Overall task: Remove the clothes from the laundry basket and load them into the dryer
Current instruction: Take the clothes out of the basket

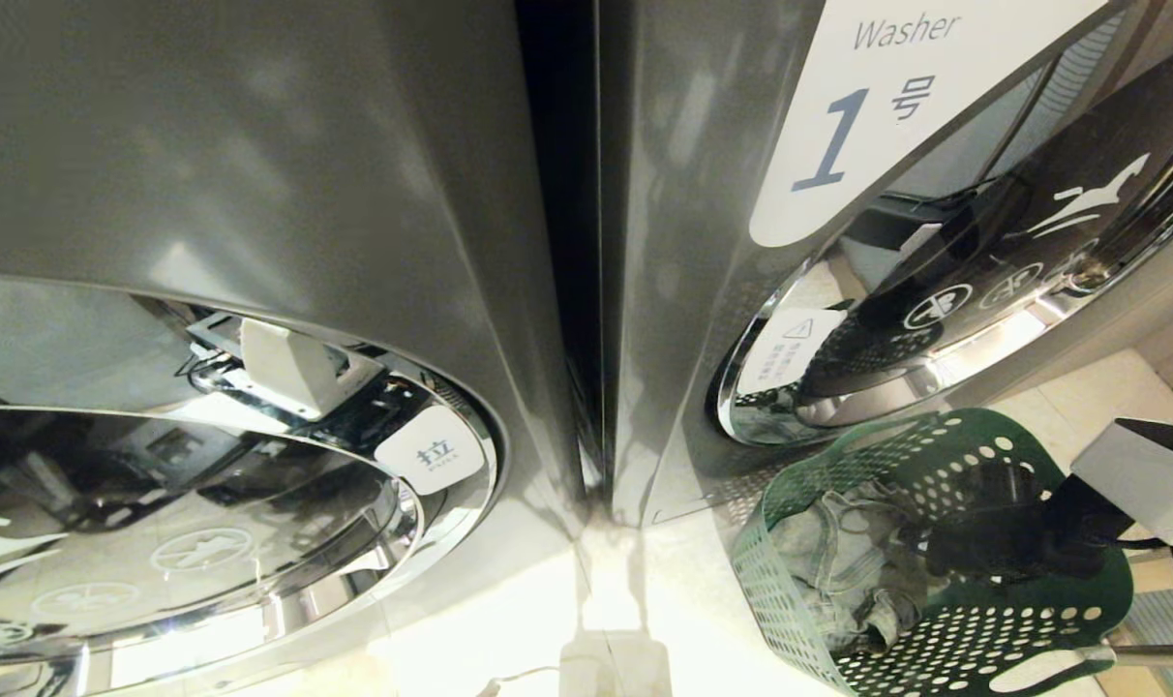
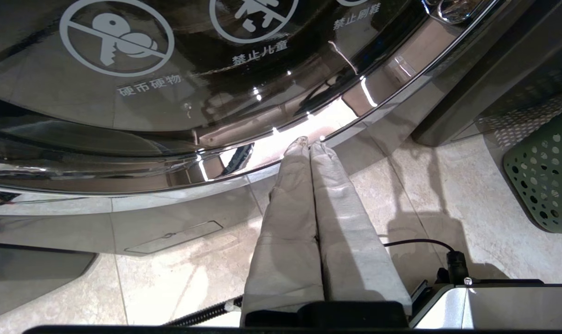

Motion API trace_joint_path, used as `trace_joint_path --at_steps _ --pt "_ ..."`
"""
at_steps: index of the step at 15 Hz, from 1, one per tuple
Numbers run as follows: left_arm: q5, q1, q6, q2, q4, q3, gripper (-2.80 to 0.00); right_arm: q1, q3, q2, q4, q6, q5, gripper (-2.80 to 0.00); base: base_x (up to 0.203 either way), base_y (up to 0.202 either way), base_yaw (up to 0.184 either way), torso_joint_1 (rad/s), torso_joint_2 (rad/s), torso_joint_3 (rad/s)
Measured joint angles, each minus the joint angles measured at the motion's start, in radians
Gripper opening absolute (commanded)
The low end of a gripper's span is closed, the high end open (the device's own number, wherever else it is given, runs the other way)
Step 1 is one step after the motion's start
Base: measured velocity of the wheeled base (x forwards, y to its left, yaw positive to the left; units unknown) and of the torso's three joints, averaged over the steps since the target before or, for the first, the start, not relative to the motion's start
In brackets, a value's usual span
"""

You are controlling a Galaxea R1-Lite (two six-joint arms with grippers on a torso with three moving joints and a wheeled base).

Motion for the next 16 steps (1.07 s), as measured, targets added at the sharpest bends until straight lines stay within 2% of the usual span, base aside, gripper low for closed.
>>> trace_joint_path --at_steps 4,10,14,15,16 --pt "0.0 0.0 0.0 0.0 0.0 0.0 -2.8 0.0 -0.079 0.076 -0.055 -0.013 0.094 0.0 0.0 0.0 0.0 0.0 0.0 0.0" --pt "0.0 0.001 0.0 0.0 0.0 0.0 -2.8 0.001 -0.21 0.182 -0.063 -0.019 0.107 0.0 0.0 0.0 0.0 0.0 0.0 0.0" --pt "0.0 0.001 0.0 0.0 0.0 0.0 -2.8 0.001 -0.241 0.222 -0.063 -0.033 0.175 0.0 0.0 0.0 0.0 0.0 0.0 0.0" --pt "0.0 0.001 0.0 0.0 0.0 0.0 -2.8 0.002 -0.251 0.229 -0.063 -0.034 0.177 -2.8 0.0 0.0 0.0 0.0 0.0 0.0" --pt "0.0 0.001 0.0 0.0 0.0 0.0 -2.8 0.004 -0.258 0.234 -0.064 -0.034 0.177 -2.8 0.0 0.0 0.0 0.0 0.0 0.0"
